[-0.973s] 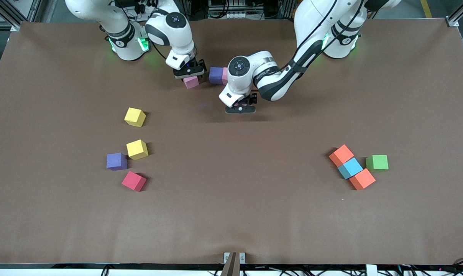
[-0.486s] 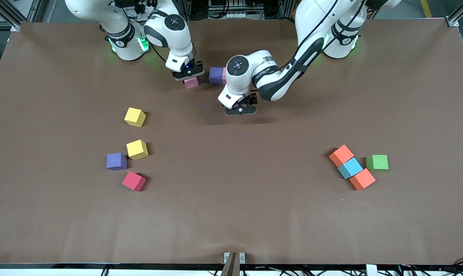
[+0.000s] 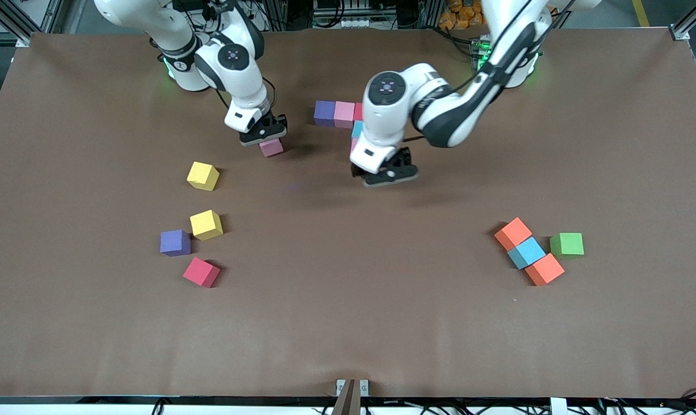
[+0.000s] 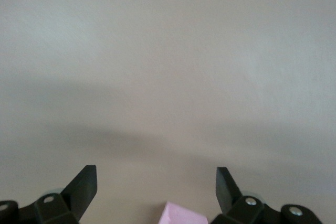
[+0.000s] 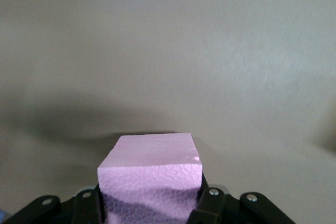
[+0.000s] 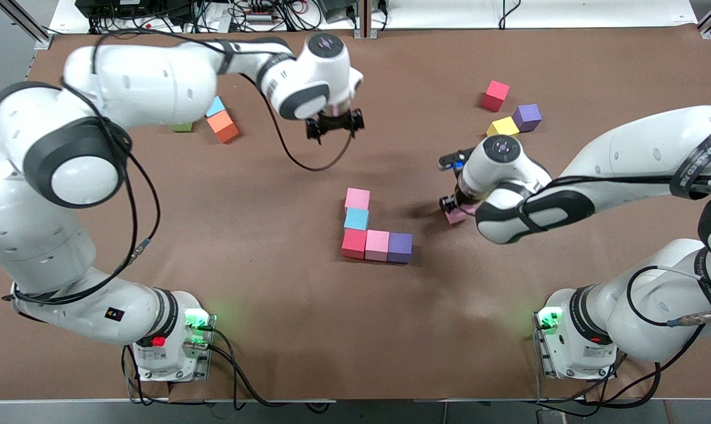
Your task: Form number 2 with 11 blocks
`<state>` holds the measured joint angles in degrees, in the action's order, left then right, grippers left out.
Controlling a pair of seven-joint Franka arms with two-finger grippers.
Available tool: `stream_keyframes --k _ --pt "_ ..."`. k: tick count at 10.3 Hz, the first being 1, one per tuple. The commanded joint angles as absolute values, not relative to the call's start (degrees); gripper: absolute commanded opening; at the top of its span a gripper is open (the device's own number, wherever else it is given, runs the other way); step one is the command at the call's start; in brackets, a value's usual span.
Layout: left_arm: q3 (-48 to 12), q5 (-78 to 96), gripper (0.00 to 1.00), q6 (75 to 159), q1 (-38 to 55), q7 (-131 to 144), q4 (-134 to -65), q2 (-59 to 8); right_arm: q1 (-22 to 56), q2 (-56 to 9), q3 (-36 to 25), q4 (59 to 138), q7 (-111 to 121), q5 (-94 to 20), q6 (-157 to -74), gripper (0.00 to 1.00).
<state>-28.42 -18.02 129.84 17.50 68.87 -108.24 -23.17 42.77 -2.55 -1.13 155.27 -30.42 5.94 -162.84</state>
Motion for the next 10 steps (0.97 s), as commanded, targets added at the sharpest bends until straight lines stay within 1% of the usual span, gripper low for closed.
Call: stream_keyframes --k 1,2,4,5,7,10 --pt "-26.74 -19.69 1.00 129.29 12.85 64.90 -109.42 -20.92 41.92 -2.45 -0.53 150.84 -26.84 7.12 -161.90 0.15" --pt "-25.24 -19.77 1.00 129.29 11.09 61.12 -109.42 -19.79 42.18 -2.72 -0.44 150.04 -20.98 7.12 -161.98 0.15" --pt "-24.35 -19.69 1.00 129.29 5.74 52.86 -109.51 -18.38 42.36 -3.51 -0.35 148.89 -4.04 6.77 -162.16 0.14" --pt "-23.48 -19.69 1.00 129.20 3.62 49.43 -109.86 -18.11 42.89 -4.73 -0.18 147.84 0.92 6.77 -162.25 0.10" --pt "-20.41 -19.69 1.00 129.20 0.80 41.34 -110.30 -18.63 47.17 -8.94 -0.26 143.64 10.15 6.77 -162.25 0.00" --pt "-17.06 -19.07 1.00 129.20 -0.52 40.87 -112.66 -18.99 49.83 -15.62 -0.18 137.56 17.90 6.77 -162.16 0.00"
